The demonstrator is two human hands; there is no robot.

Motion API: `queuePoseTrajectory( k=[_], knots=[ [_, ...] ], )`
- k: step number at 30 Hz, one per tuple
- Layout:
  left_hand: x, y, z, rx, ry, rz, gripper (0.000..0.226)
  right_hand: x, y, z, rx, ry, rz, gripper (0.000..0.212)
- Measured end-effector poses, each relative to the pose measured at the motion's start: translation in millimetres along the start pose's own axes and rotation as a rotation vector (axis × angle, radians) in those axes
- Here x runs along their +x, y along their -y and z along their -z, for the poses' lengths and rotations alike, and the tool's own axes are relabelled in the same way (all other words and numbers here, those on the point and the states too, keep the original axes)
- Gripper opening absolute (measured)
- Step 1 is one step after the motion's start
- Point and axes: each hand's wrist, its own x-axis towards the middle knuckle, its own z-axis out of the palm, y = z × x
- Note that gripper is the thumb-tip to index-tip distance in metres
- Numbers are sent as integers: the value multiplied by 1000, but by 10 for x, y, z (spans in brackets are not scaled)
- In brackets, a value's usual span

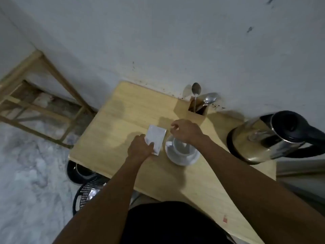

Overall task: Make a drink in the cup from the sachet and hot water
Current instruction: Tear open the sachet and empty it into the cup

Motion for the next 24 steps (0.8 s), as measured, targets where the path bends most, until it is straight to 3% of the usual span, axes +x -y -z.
queuePoseTrajectory(
  k=[4, 12, 17, 20, 24],
  knots=[
    [140, 57, 10, 116, -4, -10, 44, 351, 142, -225, -214, 125, -62, 42],
    [234, 132, 42, 130, 2, -20, 52, 763, 363, -531, -260, 193, -127, 46],
    [251, 160, 39, 111, 1, -46, 49, 827, 368, -640, -216, 96, -153, 22],
    [271, 190, 71, 60, -32, -96, 45, 758, 380, -544, -42, 109, -112, 14],
    [302, 123, 298, -176, -291, -257, 52, 467, 446, -265, 429, 27, -28, 9]
  ],
)
